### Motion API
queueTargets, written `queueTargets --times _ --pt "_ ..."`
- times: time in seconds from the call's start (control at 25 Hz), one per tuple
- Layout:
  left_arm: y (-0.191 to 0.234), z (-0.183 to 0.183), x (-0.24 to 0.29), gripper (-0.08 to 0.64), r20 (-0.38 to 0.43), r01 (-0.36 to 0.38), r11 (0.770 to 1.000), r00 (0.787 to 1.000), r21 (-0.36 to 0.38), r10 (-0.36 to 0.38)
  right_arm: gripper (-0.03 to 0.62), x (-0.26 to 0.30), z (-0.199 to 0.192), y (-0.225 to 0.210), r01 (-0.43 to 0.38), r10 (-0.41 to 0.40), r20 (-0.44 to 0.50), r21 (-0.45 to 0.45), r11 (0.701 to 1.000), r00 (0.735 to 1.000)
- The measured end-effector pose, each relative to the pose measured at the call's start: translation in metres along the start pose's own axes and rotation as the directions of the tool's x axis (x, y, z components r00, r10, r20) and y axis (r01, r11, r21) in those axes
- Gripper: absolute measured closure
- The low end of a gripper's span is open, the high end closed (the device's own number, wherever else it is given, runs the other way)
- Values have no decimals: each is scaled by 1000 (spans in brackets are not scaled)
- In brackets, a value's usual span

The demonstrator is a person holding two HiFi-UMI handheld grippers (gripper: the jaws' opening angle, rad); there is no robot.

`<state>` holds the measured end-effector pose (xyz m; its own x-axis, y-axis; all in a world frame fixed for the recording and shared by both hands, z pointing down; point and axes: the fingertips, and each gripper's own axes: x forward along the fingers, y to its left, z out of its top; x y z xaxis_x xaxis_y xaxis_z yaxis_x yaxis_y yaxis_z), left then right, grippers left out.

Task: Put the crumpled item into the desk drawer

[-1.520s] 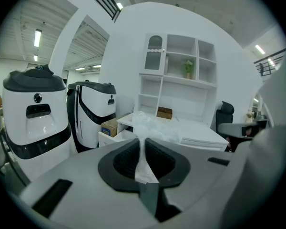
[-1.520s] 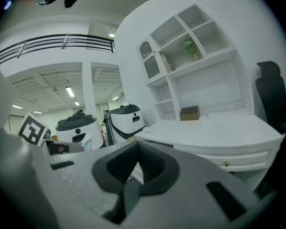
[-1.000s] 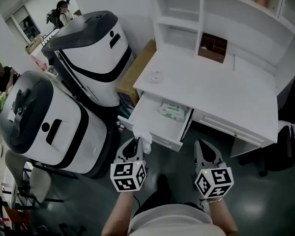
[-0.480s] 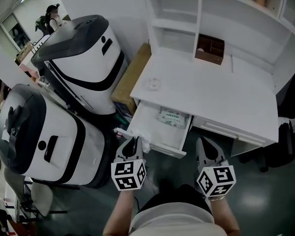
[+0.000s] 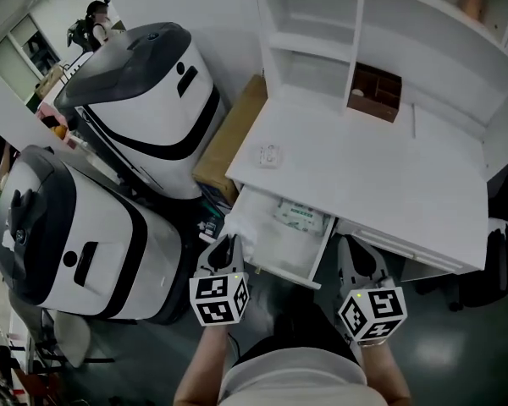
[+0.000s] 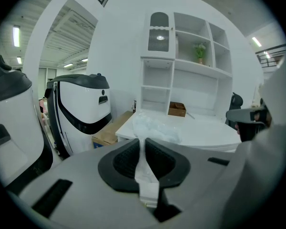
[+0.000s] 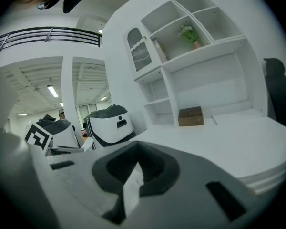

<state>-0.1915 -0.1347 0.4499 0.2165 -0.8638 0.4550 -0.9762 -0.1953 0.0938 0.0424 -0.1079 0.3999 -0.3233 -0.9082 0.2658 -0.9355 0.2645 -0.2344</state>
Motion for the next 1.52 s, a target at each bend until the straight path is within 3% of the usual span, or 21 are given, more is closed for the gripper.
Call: queueTargets --times 0.28,0.68,1.28,1.52 --pt "11 9 45 531 -38 -42 999 998 17 43 591 50 17 -10 -48 48 -3 1 999 999" --pt "18 -13 95 531 -149 -93 995 984 39 97 591 81 20 -29 -68 68 -34 16 998 997" --pt "14 -60 150 532 -322 -94 991 939 96 121 591 86 19 -55 -59 61 -46 48 997 997" --pt "12 -80 171 532 -392 -86 988 911 128 130 591 86 16 -69 -46 48 -56 50 998 997"
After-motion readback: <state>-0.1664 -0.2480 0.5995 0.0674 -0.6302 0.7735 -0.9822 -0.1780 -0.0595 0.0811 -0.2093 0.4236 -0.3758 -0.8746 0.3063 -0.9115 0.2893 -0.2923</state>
